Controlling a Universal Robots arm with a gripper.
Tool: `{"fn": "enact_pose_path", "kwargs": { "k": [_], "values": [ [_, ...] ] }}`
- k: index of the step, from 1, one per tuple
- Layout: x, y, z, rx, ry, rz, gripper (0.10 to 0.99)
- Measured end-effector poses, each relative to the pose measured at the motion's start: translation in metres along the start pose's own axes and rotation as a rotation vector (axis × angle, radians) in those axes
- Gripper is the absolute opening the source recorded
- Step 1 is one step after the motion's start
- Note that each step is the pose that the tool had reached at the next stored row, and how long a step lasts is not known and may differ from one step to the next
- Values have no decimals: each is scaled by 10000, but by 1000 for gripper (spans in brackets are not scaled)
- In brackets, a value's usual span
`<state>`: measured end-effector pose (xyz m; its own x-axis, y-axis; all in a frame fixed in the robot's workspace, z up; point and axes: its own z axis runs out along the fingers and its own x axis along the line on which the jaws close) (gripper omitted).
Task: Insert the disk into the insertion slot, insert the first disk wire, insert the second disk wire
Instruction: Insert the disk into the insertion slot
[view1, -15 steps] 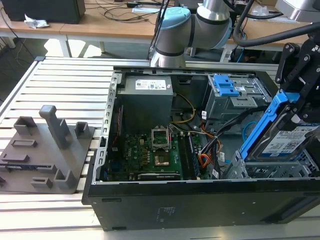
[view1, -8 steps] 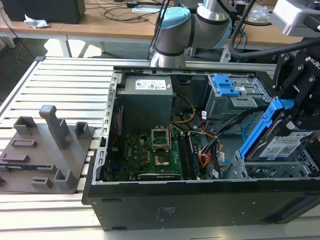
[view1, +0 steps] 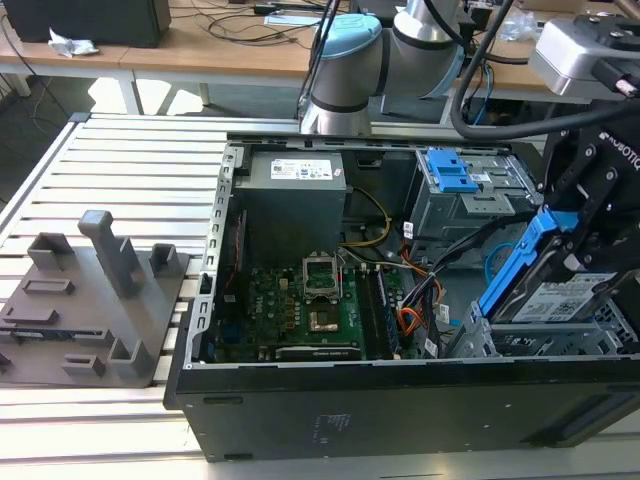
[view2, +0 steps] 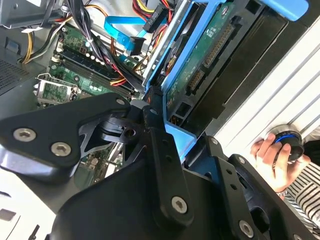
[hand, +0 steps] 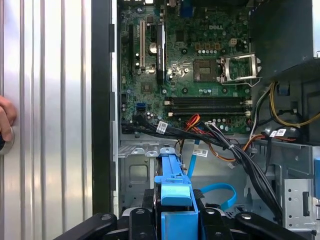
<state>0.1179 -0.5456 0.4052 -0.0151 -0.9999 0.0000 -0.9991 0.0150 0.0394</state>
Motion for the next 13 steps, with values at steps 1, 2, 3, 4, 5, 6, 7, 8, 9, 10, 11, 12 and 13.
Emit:
{"fn": "enact_pose_path", "kwargs": {
  "k": [1, 2, 3, 4, 5, 6, 7, 8, 9, 10, 11, 12, 13],
  "values": [
    [0, 0, 7, 0, 0, 0, 369],
    [0, 0, 7, 0, 2, 0, 369],
    [0, 0, 8, 0, 2, 0, 369],
    [0, -1, 9, 0, 0, 0, 369],
    [0, 0, 9, 0, 1, 0, 369],
    [0, 0, 9, 0, 0, 0, 369],
    [0, 0, 9, 0, 0, 0, 369],
    [0, 0, 10, 0, 0, 0, 369],
    [0, 0, 9, 0, 2, 0, 369],
    [0, 0, 10, 0, 1, 0, 380],
    [0, -1, 11, 1, 0, 0, 443],
    [0, 0, 11, 0, 0, 1, 443],
    [0, 0, 11, 0, 1, 0, 443]
  ]
}}
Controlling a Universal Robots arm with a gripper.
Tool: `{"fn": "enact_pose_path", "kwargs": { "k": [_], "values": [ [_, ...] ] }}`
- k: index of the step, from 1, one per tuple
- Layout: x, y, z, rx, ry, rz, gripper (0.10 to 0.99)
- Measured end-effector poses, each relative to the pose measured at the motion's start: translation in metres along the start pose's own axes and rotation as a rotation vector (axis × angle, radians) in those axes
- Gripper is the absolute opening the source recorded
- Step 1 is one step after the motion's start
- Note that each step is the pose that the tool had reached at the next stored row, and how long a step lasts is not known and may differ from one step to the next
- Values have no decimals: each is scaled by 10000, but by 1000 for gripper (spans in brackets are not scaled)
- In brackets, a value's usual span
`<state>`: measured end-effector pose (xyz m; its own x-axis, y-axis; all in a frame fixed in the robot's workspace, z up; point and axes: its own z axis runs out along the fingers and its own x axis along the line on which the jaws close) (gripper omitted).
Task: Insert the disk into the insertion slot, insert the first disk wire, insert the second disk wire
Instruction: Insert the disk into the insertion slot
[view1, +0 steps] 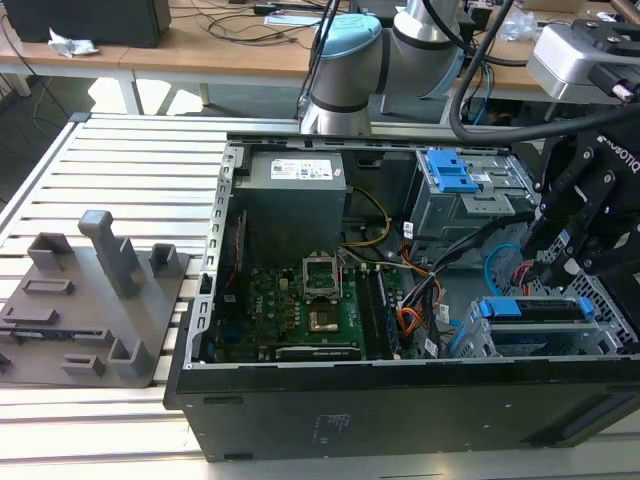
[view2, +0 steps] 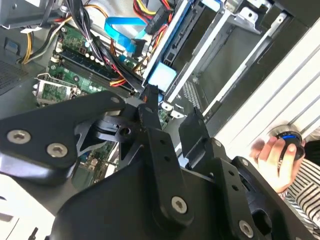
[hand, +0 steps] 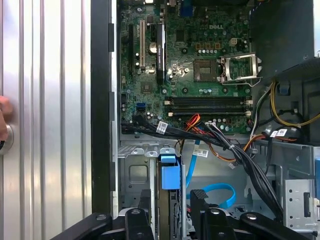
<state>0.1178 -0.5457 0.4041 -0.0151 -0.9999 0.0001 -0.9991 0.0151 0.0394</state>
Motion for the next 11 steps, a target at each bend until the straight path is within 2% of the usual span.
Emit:
{"fn": "enact_pose_path", "kwargs": {
  "k": [3, 6, 8, 10, 11],
  "values": [
    [0, 0, 1, 0, 0, 0, 427],
    [0, 0, 2, 0, 0, 0, 239],
    [0, 0, 2, 0, -1, 0, 239],
    [0, 0, 3, 0, 0, 0, 122],
    [0, 0, 3, 0, 0, 0, 106]
  ]
}}
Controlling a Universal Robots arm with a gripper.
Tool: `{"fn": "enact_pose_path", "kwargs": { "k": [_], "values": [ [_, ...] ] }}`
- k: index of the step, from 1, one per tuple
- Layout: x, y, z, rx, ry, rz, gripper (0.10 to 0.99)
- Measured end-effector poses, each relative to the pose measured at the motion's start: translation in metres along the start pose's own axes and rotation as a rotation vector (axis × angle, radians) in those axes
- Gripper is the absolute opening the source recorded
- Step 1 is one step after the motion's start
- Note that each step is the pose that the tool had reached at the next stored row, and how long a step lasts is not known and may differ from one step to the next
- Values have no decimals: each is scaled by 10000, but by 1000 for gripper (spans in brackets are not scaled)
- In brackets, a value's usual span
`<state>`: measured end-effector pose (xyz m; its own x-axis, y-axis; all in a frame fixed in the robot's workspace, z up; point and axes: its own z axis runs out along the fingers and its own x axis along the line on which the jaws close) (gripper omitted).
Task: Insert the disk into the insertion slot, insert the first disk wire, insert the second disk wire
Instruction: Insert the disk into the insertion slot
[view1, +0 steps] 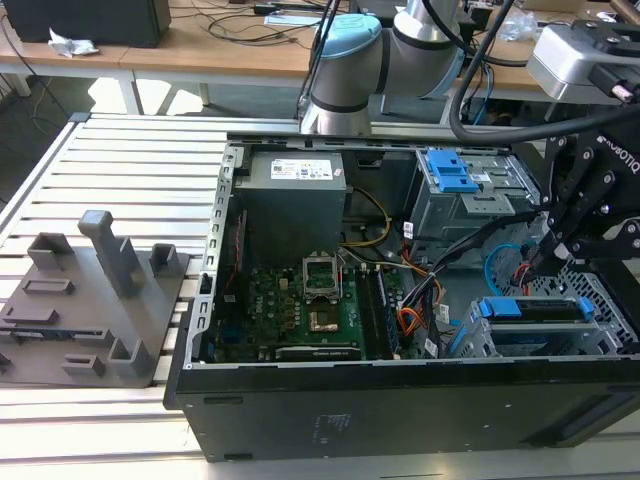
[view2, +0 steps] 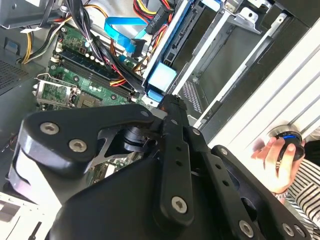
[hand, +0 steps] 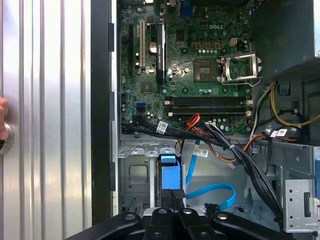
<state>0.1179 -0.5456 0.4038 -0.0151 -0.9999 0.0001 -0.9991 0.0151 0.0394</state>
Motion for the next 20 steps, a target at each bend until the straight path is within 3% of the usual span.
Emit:
{"fn": "enact_pose_path", "kwargs": {
  "k": [9, 11, 14, 20],
  "values": [
    [0, -1, 3, 0, 0, 0, 106],
    [-1, -39, 1, -5, 0, -1, 106],
    [-1, -43, 11, -7, 2, 1, 106],
    [-1, -50, 145, -9, 0, 0, 106]
  ]
}}
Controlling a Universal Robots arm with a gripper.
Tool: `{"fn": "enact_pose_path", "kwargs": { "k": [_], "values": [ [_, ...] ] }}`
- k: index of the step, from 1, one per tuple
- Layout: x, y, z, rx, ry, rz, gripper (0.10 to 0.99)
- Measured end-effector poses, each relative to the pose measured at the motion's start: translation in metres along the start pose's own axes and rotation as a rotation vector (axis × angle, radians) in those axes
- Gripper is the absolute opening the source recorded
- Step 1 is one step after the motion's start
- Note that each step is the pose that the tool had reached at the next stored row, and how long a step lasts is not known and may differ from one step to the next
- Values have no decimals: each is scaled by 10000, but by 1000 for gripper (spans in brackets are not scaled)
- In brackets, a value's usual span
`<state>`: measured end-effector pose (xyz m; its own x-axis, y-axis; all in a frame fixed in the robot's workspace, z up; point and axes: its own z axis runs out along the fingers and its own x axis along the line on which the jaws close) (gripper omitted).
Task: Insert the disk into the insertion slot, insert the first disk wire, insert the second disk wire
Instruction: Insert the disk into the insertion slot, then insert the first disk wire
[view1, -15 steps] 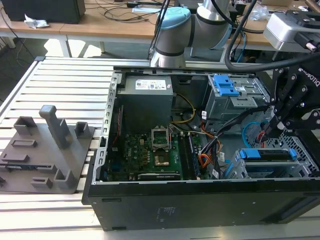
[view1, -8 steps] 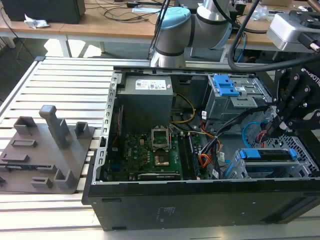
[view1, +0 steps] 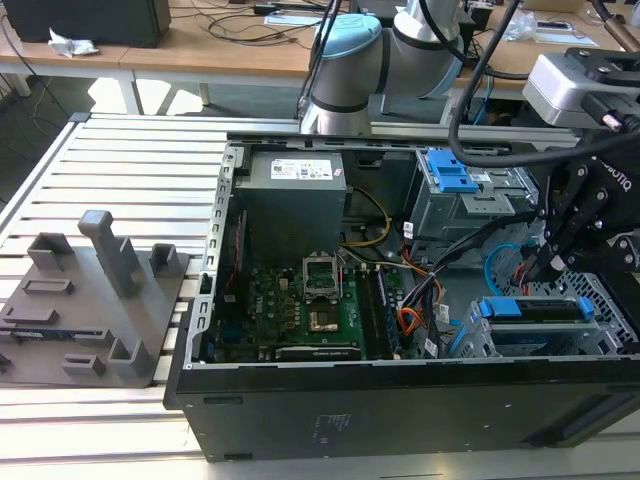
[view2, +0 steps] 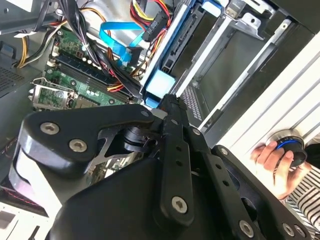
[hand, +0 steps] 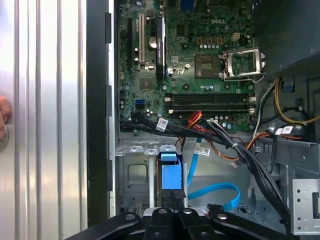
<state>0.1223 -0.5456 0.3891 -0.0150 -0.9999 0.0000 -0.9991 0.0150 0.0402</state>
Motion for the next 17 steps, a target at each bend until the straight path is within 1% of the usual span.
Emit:
{"fn": "enact_pose_path", "kwargs": {
  "k": [4, 17],
  "values": [
    [0, -11, 45, -4, 1, 2, 106],
    [0, -14, 52, -5, -1, 0, 106]
  ]
}}
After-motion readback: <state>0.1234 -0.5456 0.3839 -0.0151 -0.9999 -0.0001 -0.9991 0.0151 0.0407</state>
